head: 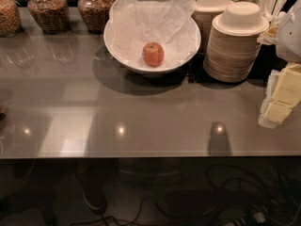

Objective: Pick apple from white bowl

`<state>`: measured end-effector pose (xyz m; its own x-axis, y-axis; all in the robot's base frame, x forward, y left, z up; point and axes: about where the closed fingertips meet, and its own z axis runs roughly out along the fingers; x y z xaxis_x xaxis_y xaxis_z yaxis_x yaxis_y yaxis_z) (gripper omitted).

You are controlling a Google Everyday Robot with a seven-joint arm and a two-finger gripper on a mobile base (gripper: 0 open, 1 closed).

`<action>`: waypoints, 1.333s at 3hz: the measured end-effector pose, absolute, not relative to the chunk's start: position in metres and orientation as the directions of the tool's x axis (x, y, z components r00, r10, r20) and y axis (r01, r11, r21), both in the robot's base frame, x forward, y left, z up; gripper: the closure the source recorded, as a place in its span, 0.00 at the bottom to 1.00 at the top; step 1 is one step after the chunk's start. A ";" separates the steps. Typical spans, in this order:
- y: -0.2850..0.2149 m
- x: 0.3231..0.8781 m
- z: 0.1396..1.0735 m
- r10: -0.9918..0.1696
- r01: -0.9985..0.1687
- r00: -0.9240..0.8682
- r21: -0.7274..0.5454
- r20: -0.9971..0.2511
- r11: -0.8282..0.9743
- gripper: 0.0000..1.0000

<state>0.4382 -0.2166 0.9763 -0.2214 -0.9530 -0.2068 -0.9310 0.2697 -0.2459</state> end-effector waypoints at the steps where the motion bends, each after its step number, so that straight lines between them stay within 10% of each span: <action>1: -0.217 0.438 0.976 -0.953 -0.931 -0.221 -0.246 -0.207 0.270 0.00; 4: -0.168 0.524 0.981 -0.859 -0.884 -0.118 -0.342 -0.498 0.319 0.00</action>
Offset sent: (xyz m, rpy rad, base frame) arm 0.0159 0.0069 0.0000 0.0905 -0.0256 0.0255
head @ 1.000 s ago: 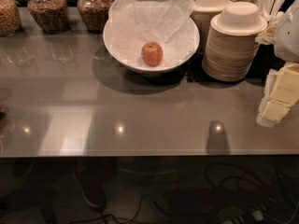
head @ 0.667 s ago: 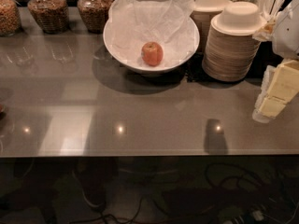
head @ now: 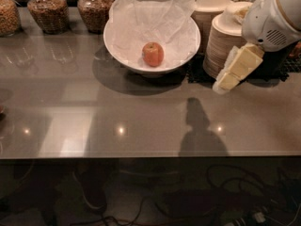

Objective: Pick apple from white bowl

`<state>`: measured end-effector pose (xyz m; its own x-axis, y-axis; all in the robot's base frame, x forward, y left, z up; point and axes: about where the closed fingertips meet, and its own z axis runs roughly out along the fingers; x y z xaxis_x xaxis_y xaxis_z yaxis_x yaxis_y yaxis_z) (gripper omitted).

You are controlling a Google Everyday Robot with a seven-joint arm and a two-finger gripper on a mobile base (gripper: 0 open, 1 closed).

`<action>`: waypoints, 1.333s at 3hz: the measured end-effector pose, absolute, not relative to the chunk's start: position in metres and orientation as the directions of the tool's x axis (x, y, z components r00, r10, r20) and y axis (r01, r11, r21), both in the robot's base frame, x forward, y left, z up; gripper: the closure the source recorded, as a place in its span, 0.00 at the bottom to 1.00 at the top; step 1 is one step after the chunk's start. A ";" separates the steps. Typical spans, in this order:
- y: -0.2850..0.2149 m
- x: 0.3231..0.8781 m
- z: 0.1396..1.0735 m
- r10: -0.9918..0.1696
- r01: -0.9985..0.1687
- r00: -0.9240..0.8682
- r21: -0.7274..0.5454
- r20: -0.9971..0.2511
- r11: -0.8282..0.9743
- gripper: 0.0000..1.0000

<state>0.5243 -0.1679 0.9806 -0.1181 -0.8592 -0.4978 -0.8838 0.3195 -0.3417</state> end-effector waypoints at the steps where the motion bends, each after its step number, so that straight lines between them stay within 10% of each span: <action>1: -0.141 0.569 0.992 -0.820 -0.836 -0.062 -0.419 -0.570 0.355 0.00; 4: -0.067 0.677 1.006 -0.807 -0.773 0.003 -0.513 -0.591 0.373 0.00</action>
Offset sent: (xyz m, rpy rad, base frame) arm 0.1306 0.0753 0.0477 0.1466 -0.3251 -0.0469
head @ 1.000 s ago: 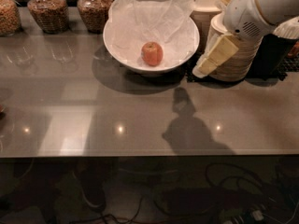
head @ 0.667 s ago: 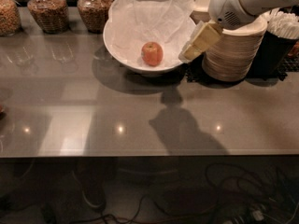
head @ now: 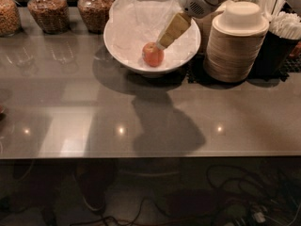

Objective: Pick apple from white bowl

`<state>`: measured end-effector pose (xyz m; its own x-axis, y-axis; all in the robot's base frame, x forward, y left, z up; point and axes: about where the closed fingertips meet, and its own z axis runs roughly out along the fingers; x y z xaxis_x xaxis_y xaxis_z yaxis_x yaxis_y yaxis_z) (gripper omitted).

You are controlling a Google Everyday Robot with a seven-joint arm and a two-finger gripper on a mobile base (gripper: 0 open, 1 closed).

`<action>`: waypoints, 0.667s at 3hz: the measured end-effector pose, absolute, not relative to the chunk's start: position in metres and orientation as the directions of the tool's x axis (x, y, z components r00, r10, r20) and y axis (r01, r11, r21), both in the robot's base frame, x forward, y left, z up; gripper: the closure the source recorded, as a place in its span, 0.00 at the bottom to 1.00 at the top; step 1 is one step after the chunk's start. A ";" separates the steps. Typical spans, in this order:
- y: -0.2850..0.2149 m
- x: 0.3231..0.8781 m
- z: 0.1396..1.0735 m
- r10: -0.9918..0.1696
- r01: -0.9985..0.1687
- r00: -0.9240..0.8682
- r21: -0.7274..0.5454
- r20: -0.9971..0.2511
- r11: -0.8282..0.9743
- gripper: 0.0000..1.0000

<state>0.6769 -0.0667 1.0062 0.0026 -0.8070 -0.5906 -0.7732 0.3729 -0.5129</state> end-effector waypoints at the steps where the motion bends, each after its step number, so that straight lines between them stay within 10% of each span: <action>1: -0.066 0.687 0.999 -0.814 -0.757 0.012 -0.537 -0.580 0.372 0.00; 2: -0.060 0.710 0.984 -0.816 -0.749 0.026 -0.551 -0.578 0.367 0.00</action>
Offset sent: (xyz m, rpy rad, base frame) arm 0.0629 0.0095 -0.0408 -0.0148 -0.0647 -0.0026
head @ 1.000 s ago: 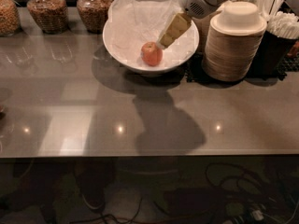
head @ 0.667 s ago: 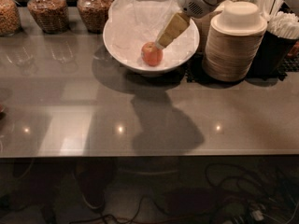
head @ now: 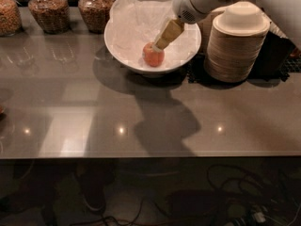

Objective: Pick apple from white bowl

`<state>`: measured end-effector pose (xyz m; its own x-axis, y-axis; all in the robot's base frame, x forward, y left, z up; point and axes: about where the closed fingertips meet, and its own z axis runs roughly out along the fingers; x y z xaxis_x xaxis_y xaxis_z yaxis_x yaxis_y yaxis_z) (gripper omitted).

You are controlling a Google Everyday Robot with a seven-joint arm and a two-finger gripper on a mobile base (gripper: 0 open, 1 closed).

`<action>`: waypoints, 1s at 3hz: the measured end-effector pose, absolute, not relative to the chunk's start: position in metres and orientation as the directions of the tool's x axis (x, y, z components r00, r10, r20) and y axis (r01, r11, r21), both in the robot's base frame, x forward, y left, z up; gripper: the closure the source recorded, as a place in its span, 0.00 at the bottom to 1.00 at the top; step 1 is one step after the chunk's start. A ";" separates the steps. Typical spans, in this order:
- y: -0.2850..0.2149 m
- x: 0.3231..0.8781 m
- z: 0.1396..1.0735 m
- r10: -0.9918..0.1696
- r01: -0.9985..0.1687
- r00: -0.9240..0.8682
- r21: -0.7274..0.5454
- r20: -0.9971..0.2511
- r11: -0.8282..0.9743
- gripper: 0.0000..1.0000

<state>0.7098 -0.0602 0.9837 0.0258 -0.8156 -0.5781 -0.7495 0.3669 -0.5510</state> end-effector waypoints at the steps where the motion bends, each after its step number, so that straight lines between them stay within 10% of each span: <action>1: -0.054 0.730 0.965 -0.815 -0.756 0.025 -0.545 -0.578 0.363 0.00; 3: -0.049 0.743 0.928 -0.824 -0.800 -0.015 -0.488 -0.567 0.350 0.32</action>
Offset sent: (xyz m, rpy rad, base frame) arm 0.0463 0.0073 -0.0580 -0.0171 0.0744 0.0013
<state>0.7434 -0.0494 0.9283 -0.0146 -0.8238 -0.5666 -0.7996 0.3499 -0.4881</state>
